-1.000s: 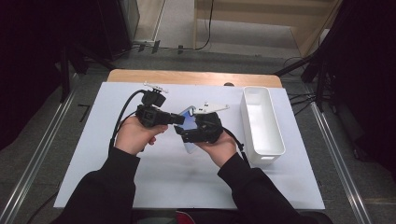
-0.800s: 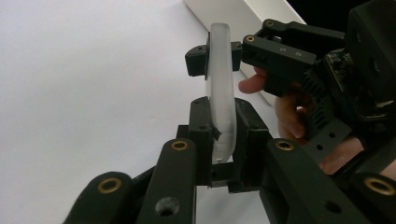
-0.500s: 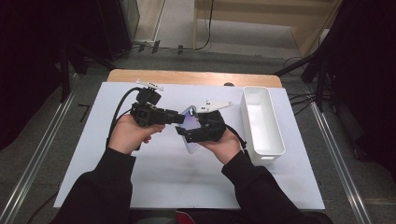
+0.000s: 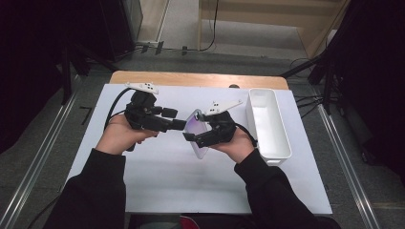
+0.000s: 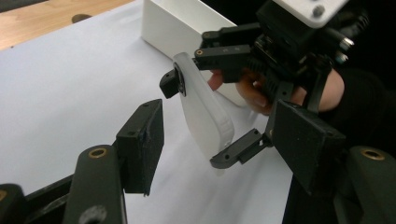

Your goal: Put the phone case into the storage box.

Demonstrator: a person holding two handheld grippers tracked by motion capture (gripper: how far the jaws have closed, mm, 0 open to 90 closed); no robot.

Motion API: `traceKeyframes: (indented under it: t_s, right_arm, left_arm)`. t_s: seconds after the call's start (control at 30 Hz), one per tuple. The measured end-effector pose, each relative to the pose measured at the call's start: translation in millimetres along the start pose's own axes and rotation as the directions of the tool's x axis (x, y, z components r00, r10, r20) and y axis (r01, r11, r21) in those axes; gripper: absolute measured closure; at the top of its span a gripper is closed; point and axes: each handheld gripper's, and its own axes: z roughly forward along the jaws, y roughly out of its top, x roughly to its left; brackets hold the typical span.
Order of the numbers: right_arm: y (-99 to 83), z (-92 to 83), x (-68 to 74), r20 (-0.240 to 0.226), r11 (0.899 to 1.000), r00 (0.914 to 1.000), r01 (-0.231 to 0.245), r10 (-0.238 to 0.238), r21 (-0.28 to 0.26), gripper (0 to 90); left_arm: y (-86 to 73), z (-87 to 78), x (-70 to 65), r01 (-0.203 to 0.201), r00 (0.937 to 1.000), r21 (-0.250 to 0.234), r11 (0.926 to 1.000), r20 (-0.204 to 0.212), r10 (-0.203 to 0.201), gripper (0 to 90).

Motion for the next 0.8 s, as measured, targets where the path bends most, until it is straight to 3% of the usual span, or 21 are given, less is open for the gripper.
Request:
traceKeyframes:
  t_s: [0.1,0.17,0.3,0.4,0.47,0.67,0.8]
  right_arm:
    - [0.1,-1.3,1.0,-0.036,0.999,0.9986,0.039,-0.038,0.013,14.7]
    - [0.5,-2.9,0.9,-0.051,0.999,0.9981,0.036,-0.036,0.012,14.7]
    - [0.2,-6.9,-1.2,-0.076,0.999,0.9963,0.041,-0.040,0.018,14.7]
    - [0.3,-10.8,-3.1,-0.104,0.999,0.9933,0.052,-0.050,0.017,14.7]
    - [0.7,-13.4,-3.1,-0.116,0.998,0.9919,0.055,-0.053,0.016,14.7]
    - [0.8,-20.2,-5.3,-0.116,0.998,0.9913,0.065,-0.062,0.018,14.7]
    - [0.7,-23.0,-4.6,-0.125,0.997,0.9897,0.075,-0.070,0.030,14.7]
  left_arm:
    - [-2.8,-1.4,0.0,-0.046,0.9989,-0.004,0.9989,0.008,0.046,31.3]
    - [-5.0,-2.5,1.2,-0.063,0.9979,-0.005,0.9980,0.014,0.063,31.3]
    - [-10.4,-3.5,5.1,-0.070,0.9972,-0.019,0.9974,0.025,0.071,31.3]
    - [-15.4,-0.8,8.2,-0.068,0.9963,0.020,0.9975,0.055,0.067,31.3]
    - [-19.4,1.1,8.5,-0.090,0.9949,0.010,0.9959,0.046,0.089,31.3]
    - [-26.6,8.3,8.2,-0.123,0.9915,0.014,0.9923,0.043,0.123,28.5]
    - [-32.9,12.8,8.5,-0.122,0.9919,0.006,0.9925,0.036,0.122,28.4]
